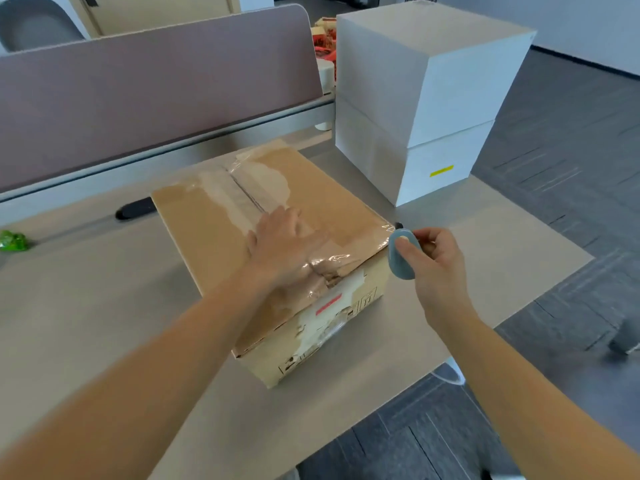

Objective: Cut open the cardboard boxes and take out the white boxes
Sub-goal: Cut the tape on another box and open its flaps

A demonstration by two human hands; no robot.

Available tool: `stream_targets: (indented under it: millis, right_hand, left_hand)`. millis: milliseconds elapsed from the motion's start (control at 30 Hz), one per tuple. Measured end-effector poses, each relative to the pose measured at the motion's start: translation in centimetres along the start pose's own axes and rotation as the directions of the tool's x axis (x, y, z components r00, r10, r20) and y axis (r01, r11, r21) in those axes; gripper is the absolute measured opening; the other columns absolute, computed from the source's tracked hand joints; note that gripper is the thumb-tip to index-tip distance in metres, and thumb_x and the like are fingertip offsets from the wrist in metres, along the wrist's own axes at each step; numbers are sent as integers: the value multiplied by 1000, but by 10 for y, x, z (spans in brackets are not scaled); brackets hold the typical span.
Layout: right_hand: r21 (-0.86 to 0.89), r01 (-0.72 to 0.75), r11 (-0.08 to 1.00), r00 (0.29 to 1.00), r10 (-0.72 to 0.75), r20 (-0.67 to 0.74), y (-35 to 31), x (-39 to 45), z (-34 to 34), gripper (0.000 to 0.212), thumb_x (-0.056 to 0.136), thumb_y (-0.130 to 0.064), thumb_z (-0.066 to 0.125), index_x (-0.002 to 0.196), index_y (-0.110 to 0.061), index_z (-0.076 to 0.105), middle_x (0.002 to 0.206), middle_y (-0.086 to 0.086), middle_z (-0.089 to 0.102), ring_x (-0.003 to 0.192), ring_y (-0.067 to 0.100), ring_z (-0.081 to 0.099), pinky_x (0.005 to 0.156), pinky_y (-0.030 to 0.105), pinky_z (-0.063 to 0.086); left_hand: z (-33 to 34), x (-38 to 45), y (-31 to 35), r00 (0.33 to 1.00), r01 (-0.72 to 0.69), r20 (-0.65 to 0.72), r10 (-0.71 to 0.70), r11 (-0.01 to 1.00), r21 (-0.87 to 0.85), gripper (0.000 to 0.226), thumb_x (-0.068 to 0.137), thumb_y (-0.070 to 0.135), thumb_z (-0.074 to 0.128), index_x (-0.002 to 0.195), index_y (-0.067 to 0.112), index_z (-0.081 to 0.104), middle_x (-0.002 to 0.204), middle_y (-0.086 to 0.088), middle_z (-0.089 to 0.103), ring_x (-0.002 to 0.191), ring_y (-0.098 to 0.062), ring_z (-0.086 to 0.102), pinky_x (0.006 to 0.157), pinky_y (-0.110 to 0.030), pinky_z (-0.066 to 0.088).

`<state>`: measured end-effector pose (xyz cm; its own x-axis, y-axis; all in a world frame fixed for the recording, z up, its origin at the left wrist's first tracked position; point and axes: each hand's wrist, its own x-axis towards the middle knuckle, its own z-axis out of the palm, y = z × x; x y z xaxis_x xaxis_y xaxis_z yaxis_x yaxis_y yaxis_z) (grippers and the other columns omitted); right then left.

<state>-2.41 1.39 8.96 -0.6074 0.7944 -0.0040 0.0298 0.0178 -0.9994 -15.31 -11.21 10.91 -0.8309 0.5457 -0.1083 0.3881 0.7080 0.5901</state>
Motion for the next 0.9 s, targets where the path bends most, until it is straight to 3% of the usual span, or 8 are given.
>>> stream_targets:
  millis: [100,167,233,333,467,667,800,900]
  right_hand:
    - [7,-68,998,998,68,0,7,-17,8,14,87,-11,58,88,-18,47,78,-6,49,68,4,47,52,4,41]
    - [31,-110,993,994,110,-2,12,-27,15,14,87,-11,58,87,-20,47,79,-5,50,70,6,48,60,13,44]
    - [64,-147,987,989,148,-15,15,-33,22,18,88,-10,57,82,-23,46,81,-3,51,73,10,51,67,25,49]
    - [183,-199,963,978,208,-28,15,-41,30,20,89,-6,54,82,-22,44,84,-1,51,66,12,56,57,26,55]
    - [266,-228,937,962,259,-89,18,-46,37,16,92,-8,51,83,-18,43,84,3,51,49,12,58,51,26,56]
    - [281,-245,928,938,300,-173,19,-43,39,19,92,-6,50,82,-21,42,87,2,49,53,14,56,51,23,54]
    - [264,-220,939,940,277,-201,17,-34,40,20,91,-5,51,82,-21,45,88,2,51,56,14,57,48,18,54]
    - [238,-212,948,945,261,-197,18,-31,42,21,91,-5,51,82,-24,46,87,2,52,59,13,58,50,18,54]
  left_hand:
    - [-20,-4,-24,945,-296,205,256,934,199,89,81,69,43,149,23,9,157,1,-1,144,-17,-5,115,-37,0]
    - [-22,0,-37,889,-426,347,298,815,393,102,65,89,16,147,32,-3,157,1,-9,144,-20,-12,115,-37,-4]
    - [-17,4,-42,864,-485,404,299,710,511,94,65,87,-5,145,37,-8,157,1,-12,143,-20,-13,114,-38,-8]
    - [-12,7,-40,871,-466,415,263,707,531,70,85,68,13,146,38,-8,156,1,-15,143,-19,-16,115,-40,-9]
    - [-2,12,-28,889,-427,392,238,738,522,69,87,66,13,146,39,-7,156,1,-16,143,-21,-16,115,-44,-8]
    - [17,23,-4,920,-361,326,216,791,494,69,89,66,15,148,34,-1,157,-2,-9,144,-26,-11,113,-49,-3]
    - [11,29,-5,893,-430,350,283,770,472,70,90,64,23,148,31,6,157,-2,-8,144,-22,-11,113,-51,-3]
    - [4,36,-8,824,-556,384,417,726,404,68,91,57,30,149,29,7,157,0,-8,144,-18,-12,114,-47,-4]
